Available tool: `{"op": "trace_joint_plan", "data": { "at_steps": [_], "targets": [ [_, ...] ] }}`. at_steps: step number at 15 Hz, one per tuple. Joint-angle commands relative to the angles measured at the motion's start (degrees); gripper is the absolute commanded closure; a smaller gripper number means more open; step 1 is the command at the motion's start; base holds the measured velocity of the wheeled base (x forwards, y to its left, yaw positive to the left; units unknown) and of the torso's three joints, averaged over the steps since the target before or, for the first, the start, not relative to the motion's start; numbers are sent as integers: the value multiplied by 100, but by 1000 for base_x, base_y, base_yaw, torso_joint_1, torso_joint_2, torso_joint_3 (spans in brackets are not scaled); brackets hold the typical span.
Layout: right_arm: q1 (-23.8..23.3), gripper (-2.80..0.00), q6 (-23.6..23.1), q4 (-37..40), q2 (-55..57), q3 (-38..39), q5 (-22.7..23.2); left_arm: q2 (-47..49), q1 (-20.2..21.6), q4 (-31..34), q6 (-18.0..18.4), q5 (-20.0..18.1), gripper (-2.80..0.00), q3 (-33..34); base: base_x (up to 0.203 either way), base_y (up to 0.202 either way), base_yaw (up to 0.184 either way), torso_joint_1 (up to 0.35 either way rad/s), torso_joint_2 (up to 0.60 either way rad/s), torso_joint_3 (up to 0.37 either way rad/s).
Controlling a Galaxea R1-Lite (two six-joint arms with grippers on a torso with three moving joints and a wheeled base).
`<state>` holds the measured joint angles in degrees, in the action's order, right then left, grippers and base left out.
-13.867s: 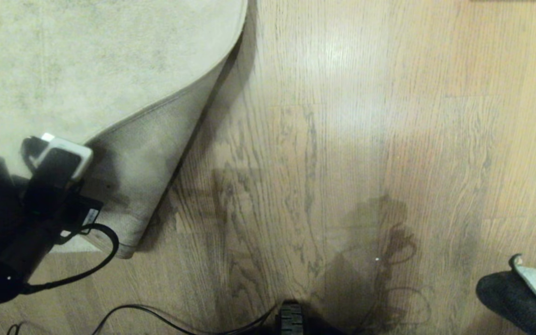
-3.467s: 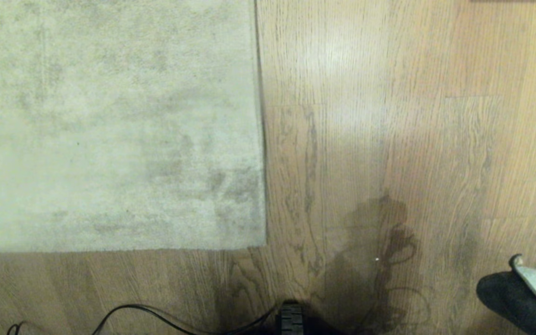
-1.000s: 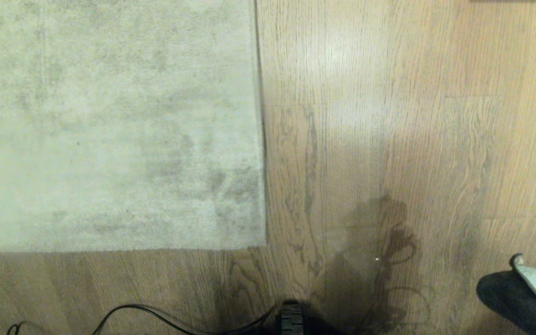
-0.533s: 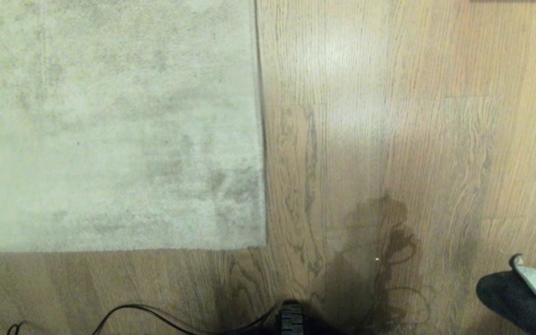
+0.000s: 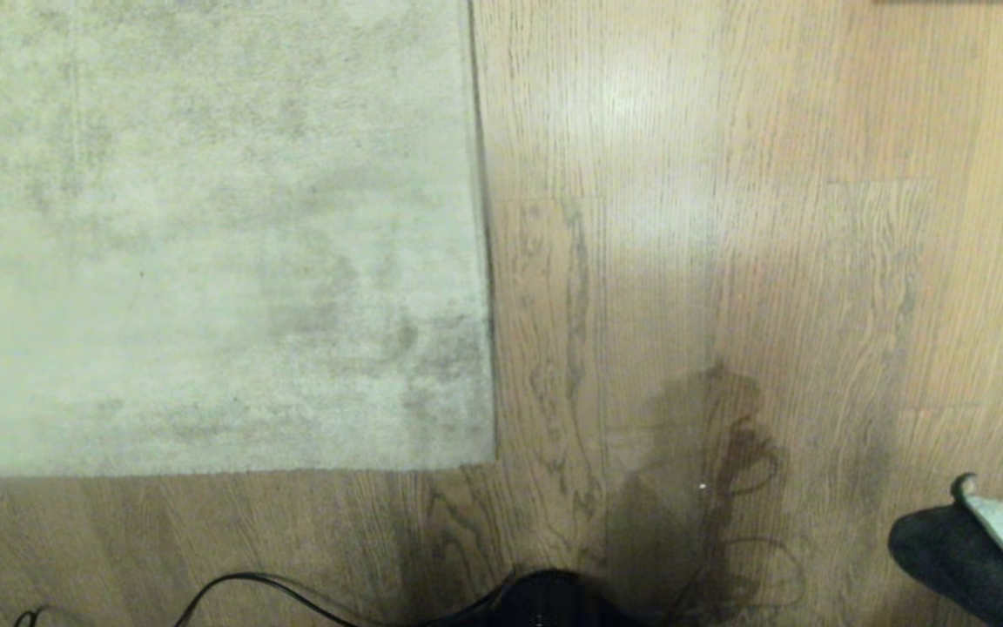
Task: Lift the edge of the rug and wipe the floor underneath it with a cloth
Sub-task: Put down the rag
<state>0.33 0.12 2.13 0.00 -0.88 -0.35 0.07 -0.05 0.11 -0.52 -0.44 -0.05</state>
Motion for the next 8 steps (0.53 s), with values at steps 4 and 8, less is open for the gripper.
{"op": "trace_joint_plan", "data": {
  "at_steps": [4,8],
  "targets": [
    [2,0,-3,-2,5,0,0,1,-3,6,-1,0,0,5,0,-137,13,-1,2,4],
    [2,0,1,-2,0,0,0,1,-4,6,-1,0,0,5,0,-194,1,4,2,2]
  ]
}}
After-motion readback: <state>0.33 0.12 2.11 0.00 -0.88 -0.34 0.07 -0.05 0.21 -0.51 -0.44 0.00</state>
